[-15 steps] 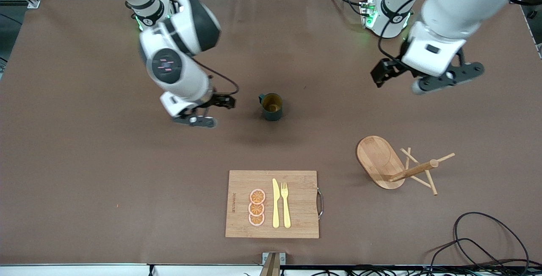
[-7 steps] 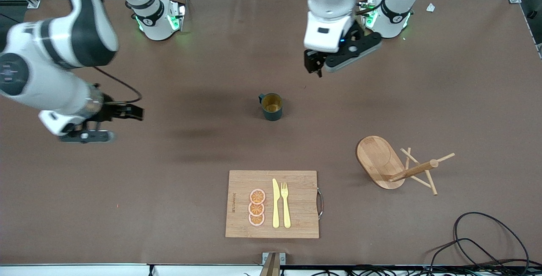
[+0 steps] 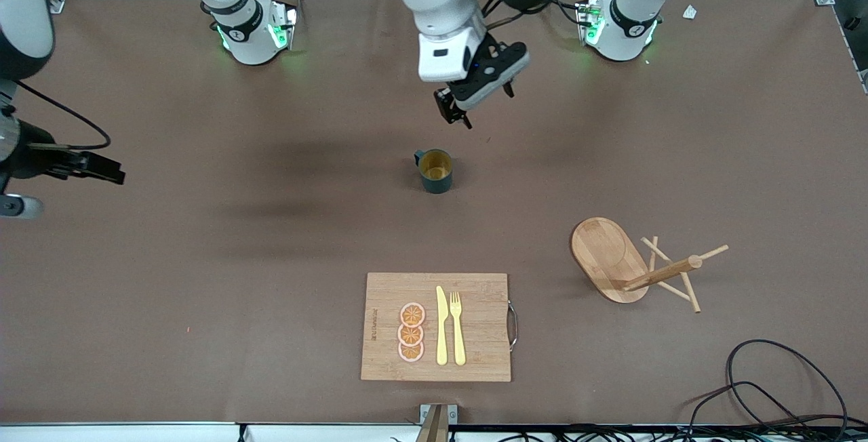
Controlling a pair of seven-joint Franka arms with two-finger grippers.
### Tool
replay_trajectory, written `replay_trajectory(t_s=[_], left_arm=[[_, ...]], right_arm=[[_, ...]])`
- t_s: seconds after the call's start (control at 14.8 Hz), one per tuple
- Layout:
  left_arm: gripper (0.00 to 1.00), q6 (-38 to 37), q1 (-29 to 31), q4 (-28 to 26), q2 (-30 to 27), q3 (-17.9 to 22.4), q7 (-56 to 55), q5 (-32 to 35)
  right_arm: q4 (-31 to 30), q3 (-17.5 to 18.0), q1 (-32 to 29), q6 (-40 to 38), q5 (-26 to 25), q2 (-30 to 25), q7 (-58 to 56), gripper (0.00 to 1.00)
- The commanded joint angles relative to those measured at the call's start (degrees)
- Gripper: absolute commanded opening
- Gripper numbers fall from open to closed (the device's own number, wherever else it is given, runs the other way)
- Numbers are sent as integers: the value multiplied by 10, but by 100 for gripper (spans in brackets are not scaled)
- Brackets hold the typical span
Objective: Pass cup and hang on rack
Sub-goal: 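Withdraw the right gripper while the left gripper lowers onto the mug handle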
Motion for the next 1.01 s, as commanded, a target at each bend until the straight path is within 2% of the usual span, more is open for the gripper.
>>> replay_trajectory(t_s=[0.0, 0.47, 0.95], left_arm=[[100, 2, -32, 10, 42, 2, -76, 44], [100, 46, -117, 24, 146, 6, -246, 129], [100, 75, -162, 45, 237, 9, -358, 204]], right_arm=[[12, 14, -29, -7, -5, 9, -25, 100], [22, 14, -27, -7, -5, 15, -20, 100], [14, 16, -26, -29, 4, 11, -19, 100]])
